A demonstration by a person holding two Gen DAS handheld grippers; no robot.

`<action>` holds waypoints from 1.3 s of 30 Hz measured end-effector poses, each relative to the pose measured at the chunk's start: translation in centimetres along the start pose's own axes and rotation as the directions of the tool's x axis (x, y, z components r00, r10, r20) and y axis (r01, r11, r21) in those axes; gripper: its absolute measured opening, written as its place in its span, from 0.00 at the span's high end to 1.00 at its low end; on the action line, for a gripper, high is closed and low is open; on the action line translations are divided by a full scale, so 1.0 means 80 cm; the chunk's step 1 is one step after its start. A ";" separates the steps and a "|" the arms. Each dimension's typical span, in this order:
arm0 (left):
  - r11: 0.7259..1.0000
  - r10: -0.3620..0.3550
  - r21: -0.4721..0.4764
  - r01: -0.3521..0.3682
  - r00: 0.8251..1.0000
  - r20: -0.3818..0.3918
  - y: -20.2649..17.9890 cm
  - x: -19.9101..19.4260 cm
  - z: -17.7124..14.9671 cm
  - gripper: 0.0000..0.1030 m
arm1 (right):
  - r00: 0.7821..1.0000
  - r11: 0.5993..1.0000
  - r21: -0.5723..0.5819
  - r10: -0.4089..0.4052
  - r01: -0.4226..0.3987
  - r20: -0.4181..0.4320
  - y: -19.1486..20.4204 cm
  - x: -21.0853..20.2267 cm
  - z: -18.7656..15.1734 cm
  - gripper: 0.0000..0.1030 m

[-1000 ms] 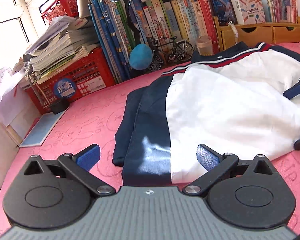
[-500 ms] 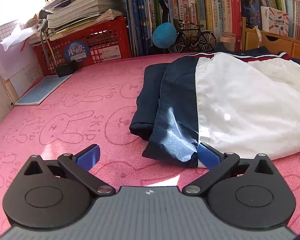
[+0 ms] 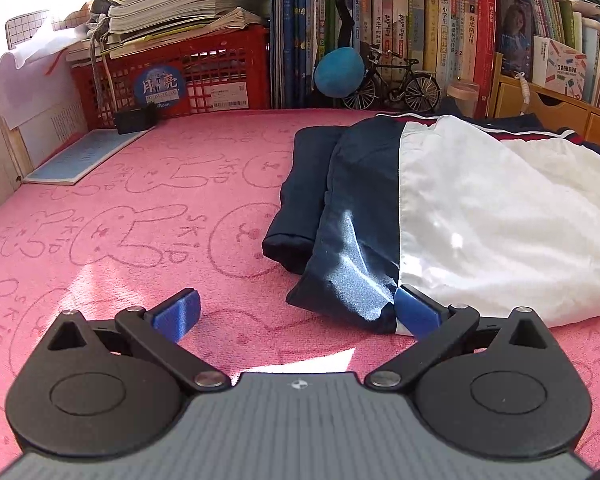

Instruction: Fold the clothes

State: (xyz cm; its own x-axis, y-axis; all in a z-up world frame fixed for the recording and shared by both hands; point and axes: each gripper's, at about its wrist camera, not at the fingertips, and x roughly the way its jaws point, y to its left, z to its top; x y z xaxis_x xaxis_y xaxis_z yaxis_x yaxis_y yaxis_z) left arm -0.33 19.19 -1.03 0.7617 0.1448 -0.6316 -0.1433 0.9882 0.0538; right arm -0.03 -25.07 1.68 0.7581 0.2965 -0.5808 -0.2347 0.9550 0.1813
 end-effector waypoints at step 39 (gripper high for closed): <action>0.993 0.108 0.036 -0.109 0.994 0.026 0.017 0.001 0.002 0.00 | 0.999 0.996 -0.076 -0.043 0.041 -0.026 0.012 0.020 -0.008 0.09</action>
State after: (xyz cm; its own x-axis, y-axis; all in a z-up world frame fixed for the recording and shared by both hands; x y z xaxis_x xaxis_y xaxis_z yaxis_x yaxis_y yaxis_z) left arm -0.39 20.59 -0.91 0.7581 0.2521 -0.6014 -0.2024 0.9677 0.1504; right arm 0.57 -23.64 0.43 0.7511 0.2554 -0.6087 -0.2490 0.9636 0.0970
